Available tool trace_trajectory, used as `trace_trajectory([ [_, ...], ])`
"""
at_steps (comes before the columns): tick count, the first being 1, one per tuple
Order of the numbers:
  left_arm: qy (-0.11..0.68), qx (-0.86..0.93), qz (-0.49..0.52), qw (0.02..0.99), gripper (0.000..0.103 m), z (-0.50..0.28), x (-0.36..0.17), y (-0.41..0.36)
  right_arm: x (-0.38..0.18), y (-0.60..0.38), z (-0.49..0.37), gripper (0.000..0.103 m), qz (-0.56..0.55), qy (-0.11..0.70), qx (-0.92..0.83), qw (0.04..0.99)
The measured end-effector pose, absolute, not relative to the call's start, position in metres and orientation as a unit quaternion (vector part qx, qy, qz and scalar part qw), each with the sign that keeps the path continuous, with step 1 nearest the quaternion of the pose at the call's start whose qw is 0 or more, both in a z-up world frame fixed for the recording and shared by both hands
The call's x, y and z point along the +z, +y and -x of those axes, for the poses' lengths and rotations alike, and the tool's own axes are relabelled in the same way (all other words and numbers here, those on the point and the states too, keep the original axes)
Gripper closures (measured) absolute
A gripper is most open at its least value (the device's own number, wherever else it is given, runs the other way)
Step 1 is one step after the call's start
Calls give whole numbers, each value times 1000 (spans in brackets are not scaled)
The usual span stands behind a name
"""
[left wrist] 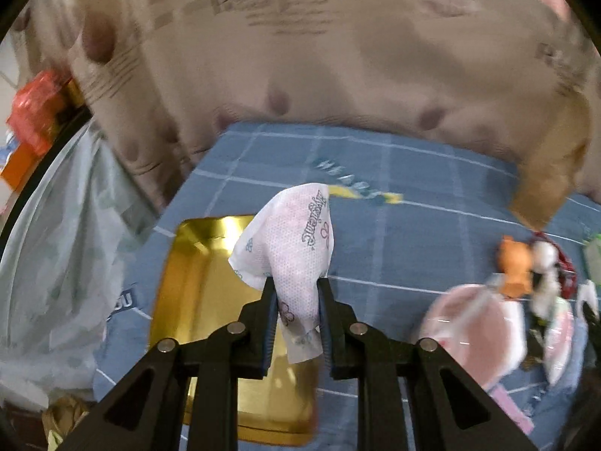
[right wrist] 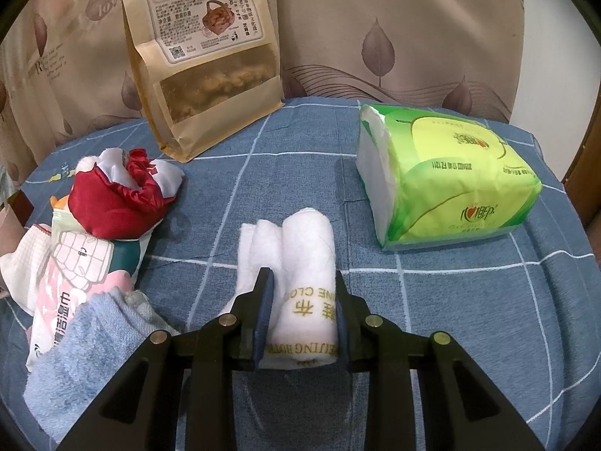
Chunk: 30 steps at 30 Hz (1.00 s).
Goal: Organize soft objects
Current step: 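Carry the floral packet with the left tool into the gold tin tray and release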
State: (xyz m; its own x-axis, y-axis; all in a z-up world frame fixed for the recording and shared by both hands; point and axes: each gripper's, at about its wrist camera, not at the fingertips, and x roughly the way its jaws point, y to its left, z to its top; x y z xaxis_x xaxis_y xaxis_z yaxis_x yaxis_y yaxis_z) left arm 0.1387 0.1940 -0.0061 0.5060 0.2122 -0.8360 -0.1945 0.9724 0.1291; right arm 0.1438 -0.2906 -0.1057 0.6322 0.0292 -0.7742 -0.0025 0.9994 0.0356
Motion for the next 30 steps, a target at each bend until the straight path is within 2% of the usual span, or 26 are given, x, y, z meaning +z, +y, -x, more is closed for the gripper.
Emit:
trace_trajectory([
  [10, 536, 157, 18, 830, 83, -160, -60, 270, -106, -289, -143, 75, -8, 427, 3, 904],
  [20, 554, 165, 29, 816, 81, -168, -83, 295, -105, -287, -143, 75, 4, 427, -3, 904],
  [25, 553, 166, 31, 816, 62, -171, -84, 299, -106, -286, -143, 75, 9, 427, -5, 904],
  [27, 555, 168, 26, 815, 58, -172, -84, 299, -106, -286, -143, 75, 9, 426, -5, 905],
  [30, 554, 169, 27, 815, 58, -170, -82, 300, -106, -285, -143, 75, 11, 426, -6, 905],
])
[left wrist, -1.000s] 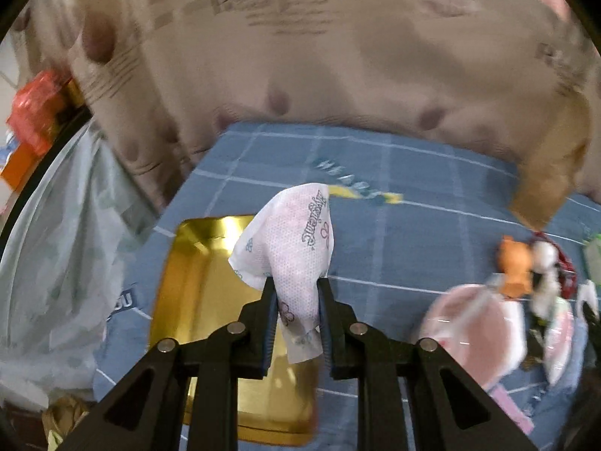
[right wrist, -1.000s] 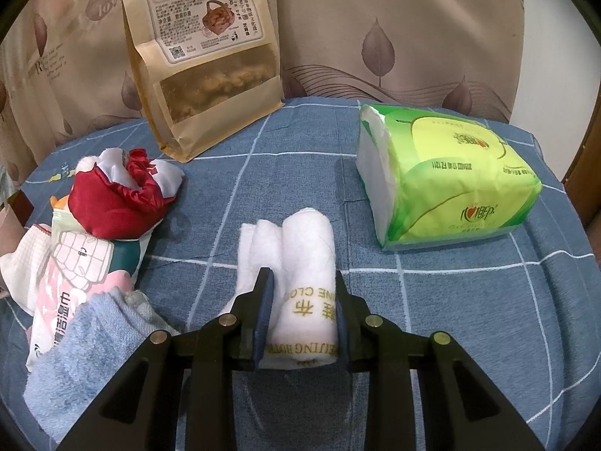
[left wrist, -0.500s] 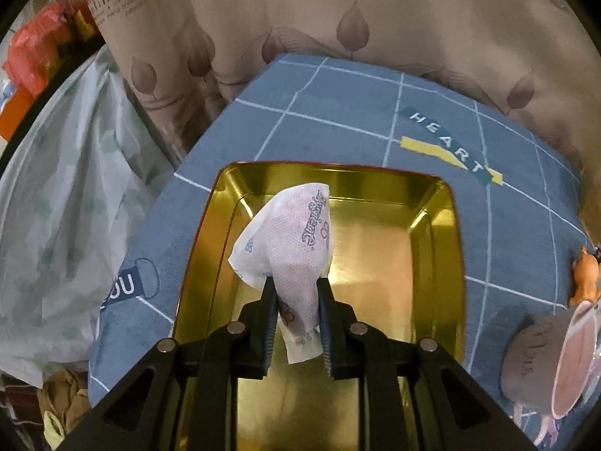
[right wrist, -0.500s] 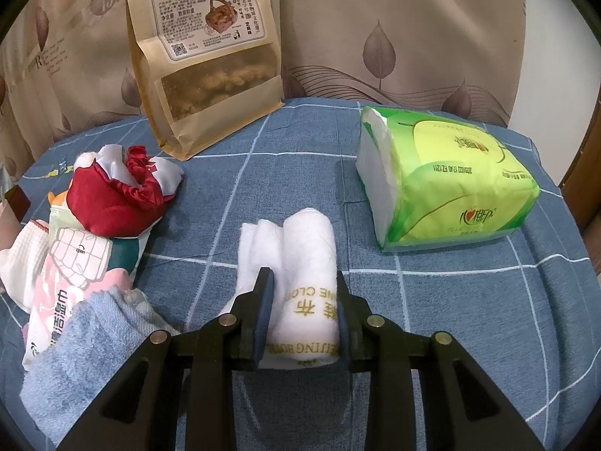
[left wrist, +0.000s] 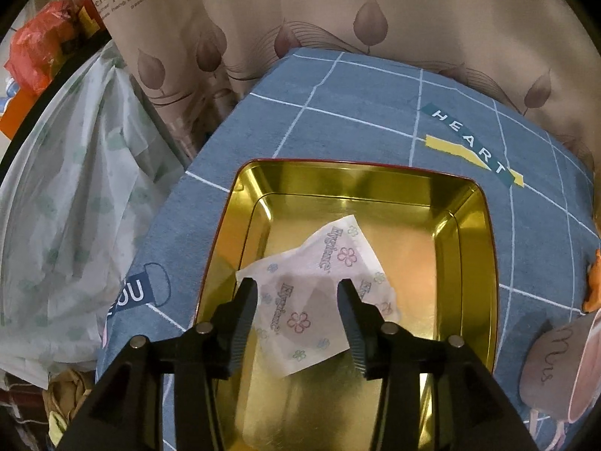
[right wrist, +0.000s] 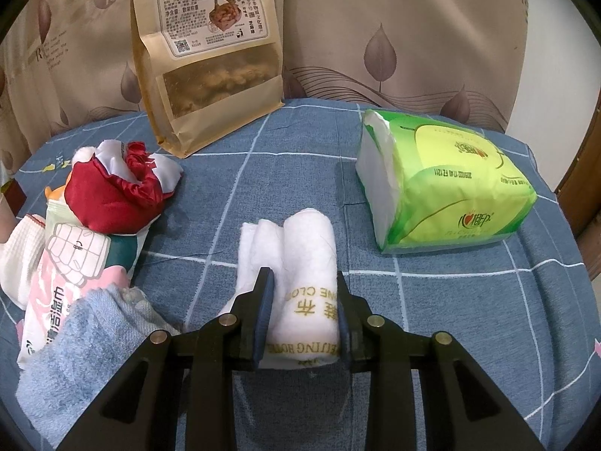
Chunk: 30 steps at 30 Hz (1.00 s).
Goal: Organize soft objects
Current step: 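Carry the floral packet with the left tool into the gold tin tray and release, then carry the rolled white towel with the right tool into the tin tray and release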
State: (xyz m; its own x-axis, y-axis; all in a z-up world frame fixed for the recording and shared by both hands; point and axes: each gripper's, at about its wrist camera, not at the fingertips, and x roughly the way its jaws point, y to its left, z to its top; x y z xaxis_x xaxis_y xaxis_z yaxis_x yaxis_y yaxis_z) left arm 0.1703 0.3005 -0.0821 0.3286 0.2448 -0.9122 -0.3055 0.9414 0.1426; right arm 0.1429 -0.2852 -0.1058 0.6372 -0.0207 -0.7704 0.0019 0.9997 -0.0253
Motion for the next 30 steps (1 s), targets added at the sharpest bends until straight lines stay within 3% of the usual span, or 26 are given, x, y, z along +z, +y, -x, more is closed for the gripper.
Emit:
trace_trajectory([
  [14, 492, 162, 47, 854, 58, -108, -33, 276, -105, -285, -144, 75, 10, 431, -9, 902],
  [22, 457, 175, 36, 871, 58, -71, -26, 260, -97, -276, -144, 83, 35, 428, -20, 903],
  [30, 435, 190, 17, 880, 58, -51, -28, 258, -70, -260, -141, 84, 47, 419, -28, 906],
])
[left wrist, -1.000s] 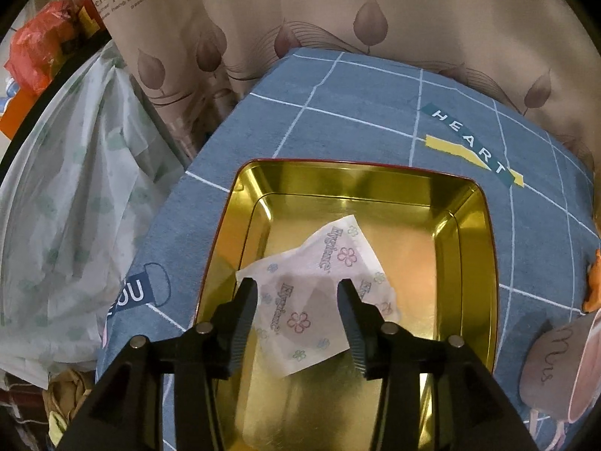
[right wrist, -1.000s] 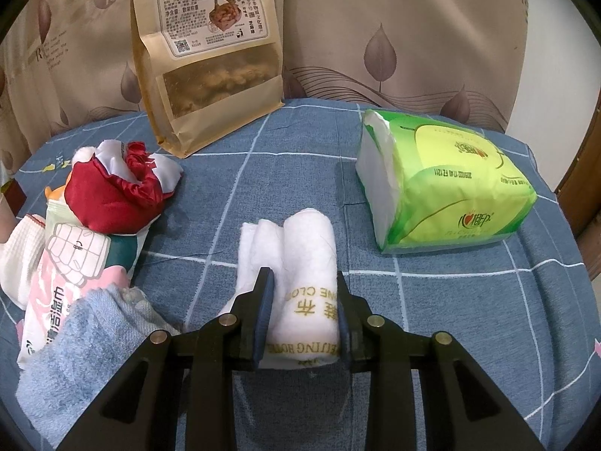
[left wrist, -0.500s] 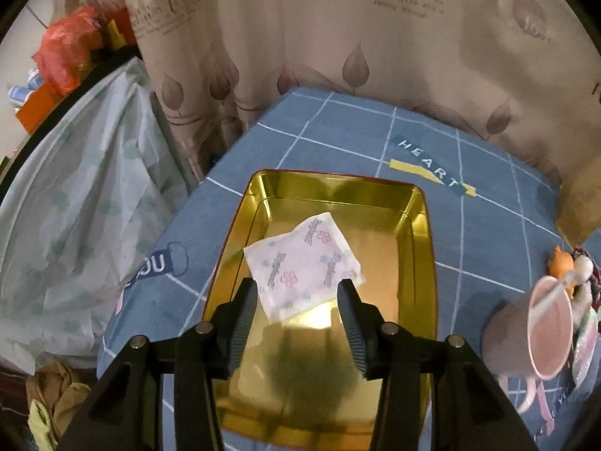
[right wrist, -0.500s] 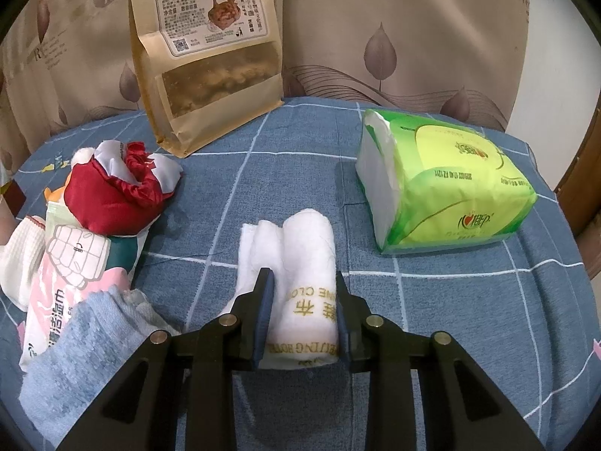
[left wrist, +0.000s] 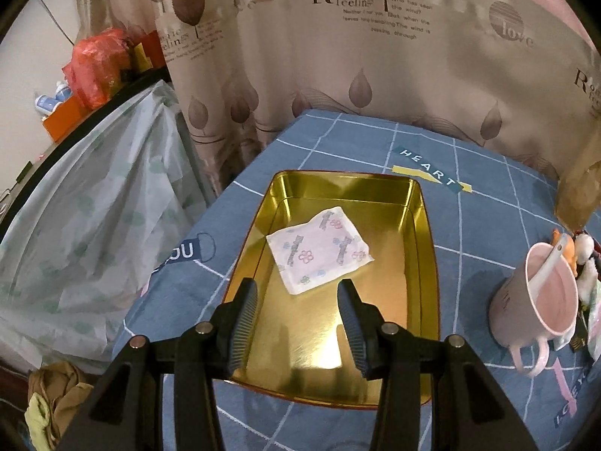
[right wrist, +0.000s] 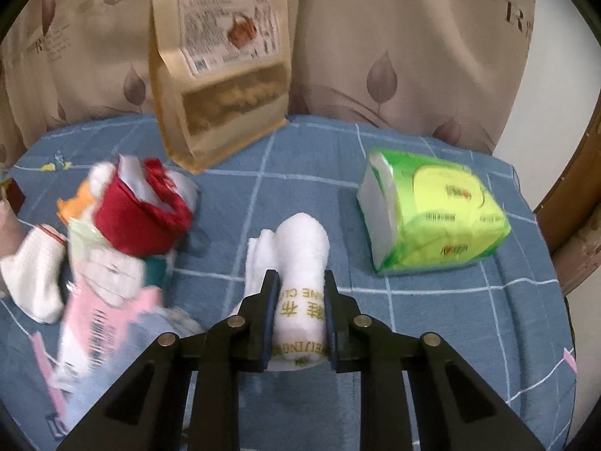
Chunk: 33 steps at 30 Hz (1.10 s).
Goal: Organize soft objects
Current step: 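Carry the rolled white towel with the right tool into the tin tray and release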
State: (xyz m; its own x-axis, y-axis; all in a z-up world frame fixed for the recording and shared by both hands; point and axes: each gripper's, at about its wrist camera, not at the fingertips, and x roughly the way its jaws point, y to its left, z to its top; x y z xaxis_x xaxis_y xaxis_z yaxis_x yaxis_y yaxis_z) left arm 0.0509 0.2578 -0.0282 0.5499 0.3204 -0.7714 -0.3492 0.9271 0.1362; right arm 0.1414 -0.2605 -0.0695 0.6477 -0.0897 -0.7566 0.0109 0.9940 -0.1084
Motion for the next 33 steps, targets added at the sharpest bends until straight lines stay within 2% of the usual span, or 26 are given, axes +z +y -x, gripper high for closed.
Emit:
trace_trajectory([
  [6, 434, 199, 21, 879, 58, -45, -36, 268, -24, -216, -140, 84, 54, 387, 16, 920],
  [14, 423, 206, 26, 882, 58, -38, -33, 280, 17, -103, -138, 84, 73, 353, 130, 924],
  [21, 420, 213, 33, 882, 58, -33, -30, 292, 19, -12, -139, 84, 83, 356, 208, 907],
  [33, 429, 226, 50, 873, 57, -31, -33, 315, -12, 133, -156, 84, 107, 376, 299, 870],
])
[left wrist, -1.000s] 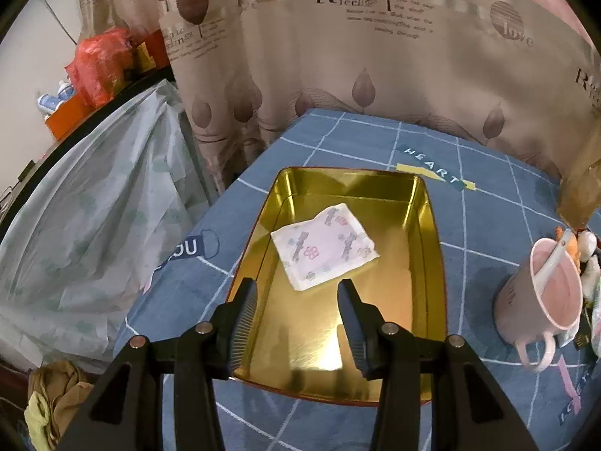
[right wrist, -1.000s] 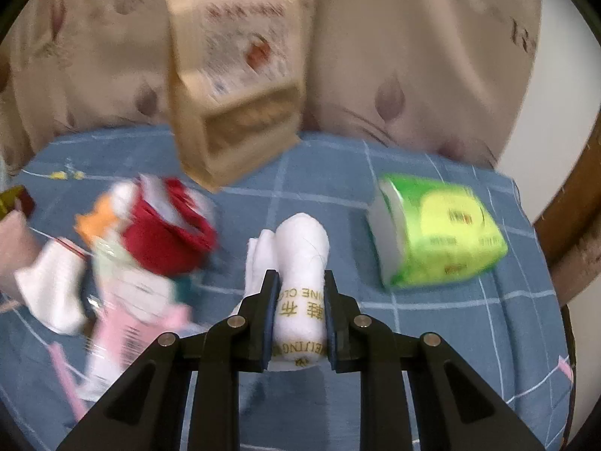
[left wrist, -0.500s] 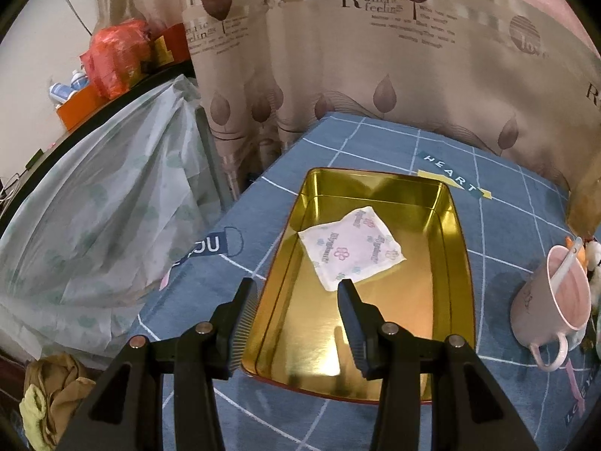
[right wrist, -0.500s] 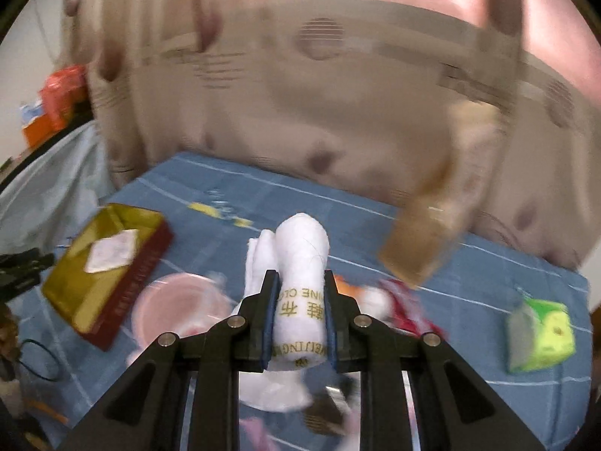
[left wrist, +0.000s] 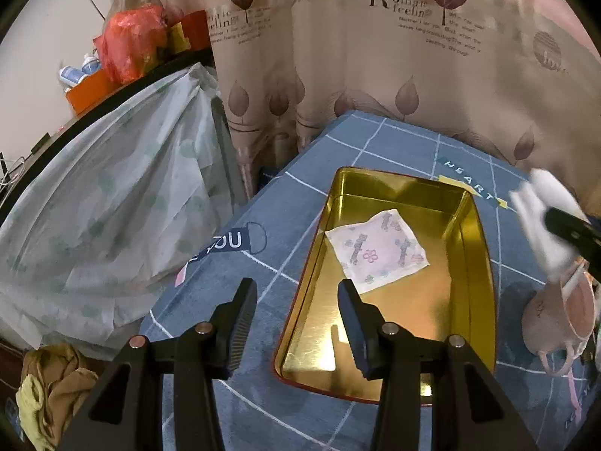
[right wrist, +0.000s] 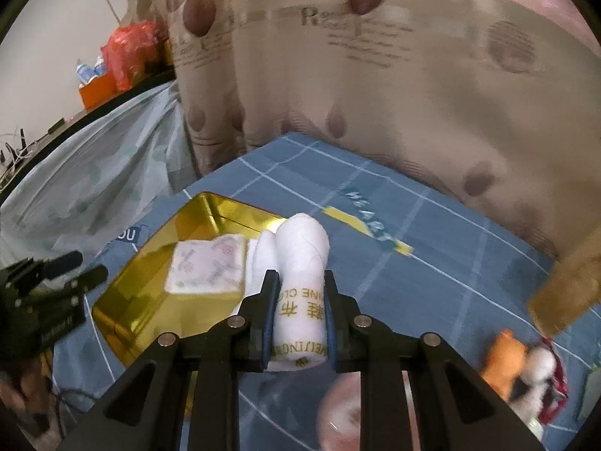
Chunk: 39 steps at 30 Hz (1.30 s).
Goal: Organize soft objects
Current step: 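Carry the rolled white towel with the right tool into the tin tray and release, then move the right tool back and grasp the blue towel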
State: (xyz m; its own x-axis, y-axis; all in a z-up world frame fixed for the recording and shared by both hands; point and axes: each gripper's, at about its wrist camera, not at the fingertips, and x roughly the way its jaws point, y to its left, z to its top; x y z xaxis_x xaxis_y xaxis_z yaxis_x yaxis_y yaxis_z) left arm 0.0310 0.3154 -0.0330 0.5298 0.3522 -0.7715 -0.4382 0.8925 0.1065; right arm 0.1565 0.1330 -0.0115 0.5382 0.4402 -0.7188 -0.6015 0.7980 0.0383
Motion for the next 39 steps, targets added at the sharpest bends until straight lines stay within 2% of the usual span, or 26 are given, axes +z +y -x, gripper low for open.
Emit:
trace_trajectory([
  [15, 435, 235, 75, 866, 57, -29, -37, 334, -50, 218, -194, 83, 136, 407, 303, 851],
  [20, 437, 234, 76, 865, 57, -30, -38, 334, -55, 223, -198, 78, 138, 411, 301, 849],
  [24, 437, 235, 77, 865, 57, -30, -38, 333, -53, 218, -195, 39, 131, 404, 298, 855],
  [31, 438, 233, 73, 865, 57, -30, -40, 331, -29, 196, -172, 38, 116, 388, 310, 860],
  [39, 441, 231, 59, 865, 57, -32, -42, 321, -13, 125, -108, 38, 118, 368, 309, 869],
])
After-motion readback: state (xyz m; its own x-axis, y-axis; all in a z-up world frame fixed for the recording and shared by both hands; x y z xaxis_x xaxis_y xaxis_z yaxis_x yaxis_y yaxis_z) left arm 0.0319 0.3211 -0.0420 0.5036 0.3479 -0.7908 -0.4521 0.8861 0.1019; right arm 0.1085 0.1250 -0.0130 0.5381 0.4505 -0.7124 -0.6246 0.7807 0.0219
